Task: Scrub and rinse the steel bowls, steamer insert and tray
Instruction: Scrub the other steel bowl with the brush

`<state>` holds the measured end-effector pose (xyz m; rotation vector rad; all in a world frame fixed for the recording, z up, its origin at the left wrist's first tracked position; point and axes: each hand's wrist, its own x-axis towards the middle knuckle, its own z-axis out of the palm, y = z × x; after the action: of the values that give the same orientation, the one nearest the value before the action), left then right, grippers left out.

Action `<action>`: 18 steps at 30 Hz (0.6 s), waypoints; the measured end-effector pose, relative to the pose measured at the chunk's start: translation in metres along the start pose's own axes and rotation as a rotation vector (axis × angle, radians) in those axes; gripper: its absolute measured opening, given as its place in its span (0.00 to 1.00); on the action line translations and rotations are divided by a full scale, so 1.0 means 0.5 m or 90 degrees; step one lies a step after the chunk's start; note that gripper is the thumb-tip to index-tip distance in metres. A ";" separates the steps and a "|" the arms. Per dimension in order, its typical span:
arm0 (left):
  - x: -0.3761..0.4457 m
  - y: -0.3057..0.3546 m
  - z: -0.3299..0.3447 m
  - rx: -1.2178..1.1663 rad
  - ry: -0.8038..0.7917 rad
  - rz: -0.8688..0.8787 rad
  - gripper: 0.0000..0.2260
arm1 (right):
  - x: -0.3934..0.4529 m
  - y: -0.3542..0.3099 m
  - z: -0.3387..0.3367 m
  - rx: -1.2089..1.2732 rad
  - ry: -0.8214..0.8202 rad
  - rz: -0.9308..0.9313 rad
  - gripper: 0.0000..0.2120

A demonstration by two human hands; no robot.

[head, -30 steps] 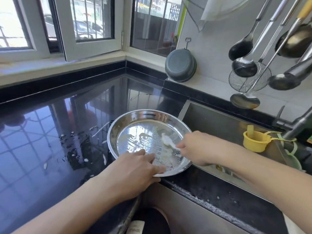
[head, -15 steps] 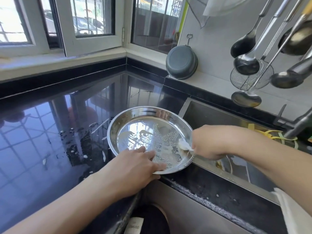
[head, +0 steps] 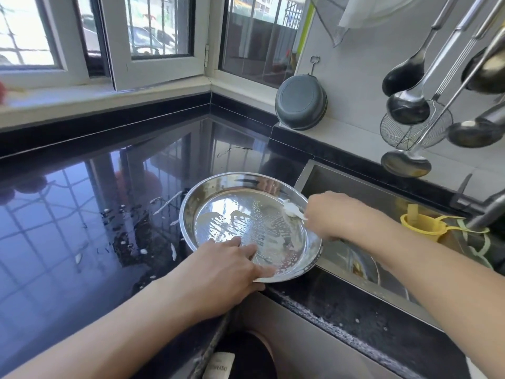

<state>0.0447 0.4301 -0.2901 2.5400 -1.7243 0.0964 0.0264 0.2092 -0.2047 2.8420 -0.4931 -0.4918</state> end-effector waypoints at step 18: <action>0.001 -0.002 0.003 -0.004 0.018 0.009 0.15 | 0.004 -0.005 0.004 0.076 0.074 0.034 0.12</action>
<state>0.0458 0.4299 -0.2914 2.5094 -1.7308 0.1275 0.0282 0.2104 -0.2076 2.9402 -0.5934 -0.2955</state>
